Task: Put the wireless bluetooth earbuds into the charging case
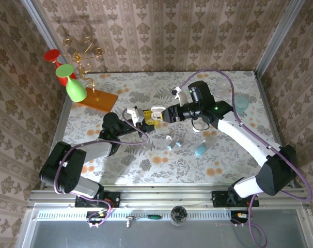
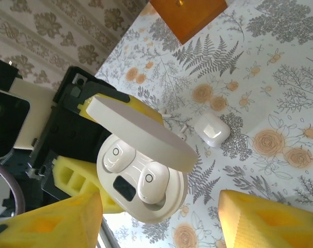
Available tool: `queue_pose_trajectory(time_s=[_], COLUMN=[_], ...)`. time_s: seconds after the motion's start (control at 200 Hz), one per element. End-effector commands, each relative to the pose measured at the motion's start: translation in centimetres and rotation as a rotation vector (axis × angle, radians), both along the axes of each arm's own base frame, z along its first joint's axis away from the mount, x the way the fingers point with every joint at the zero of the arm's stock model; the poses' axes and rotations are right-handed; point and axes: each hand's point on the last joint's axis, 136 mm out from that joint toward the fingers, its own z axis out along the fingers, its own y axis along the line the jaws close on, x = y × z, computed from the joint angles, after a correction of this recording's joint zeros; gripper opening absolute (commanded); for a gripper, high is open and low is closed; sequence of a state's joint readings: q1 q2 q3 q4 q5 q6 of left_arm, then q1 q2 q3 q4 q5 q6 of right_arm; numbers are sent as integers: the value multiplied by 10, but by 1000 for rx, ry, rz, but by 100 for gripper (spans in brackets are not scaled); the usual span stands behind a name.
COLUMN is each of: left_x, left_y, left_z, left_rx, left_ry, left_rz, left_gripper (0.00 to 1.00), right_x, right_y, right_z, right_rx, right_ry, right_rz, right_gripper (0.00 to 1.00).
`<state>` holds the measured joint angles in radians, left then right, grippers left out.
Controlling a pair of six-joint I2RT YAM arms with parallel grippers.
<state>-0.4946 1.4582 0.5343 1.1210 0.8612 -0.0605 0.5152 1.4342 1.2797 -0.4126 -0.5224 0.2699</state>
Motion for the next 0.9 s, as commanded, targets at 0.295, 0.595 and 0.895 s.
queue_pose_trajectory(time_s=[0.295,0.595,0.895], left_x=[-6,2,2], left_y=[3,6,6], left_z=[5,9,20], left_rx=[-22,-41,-70], left_ry=[-51,-18,-46], left_rz=[-25,18,38], left_gripper=[32,32,32], right_x=[9,-9,4], right_y=[16,29,-9], right_z=[50,46,52], right_rx=[90,149,242], right_ry=[-92,-27,52], right_rz=[71,197,-96], right_gripper=[77,71,72])
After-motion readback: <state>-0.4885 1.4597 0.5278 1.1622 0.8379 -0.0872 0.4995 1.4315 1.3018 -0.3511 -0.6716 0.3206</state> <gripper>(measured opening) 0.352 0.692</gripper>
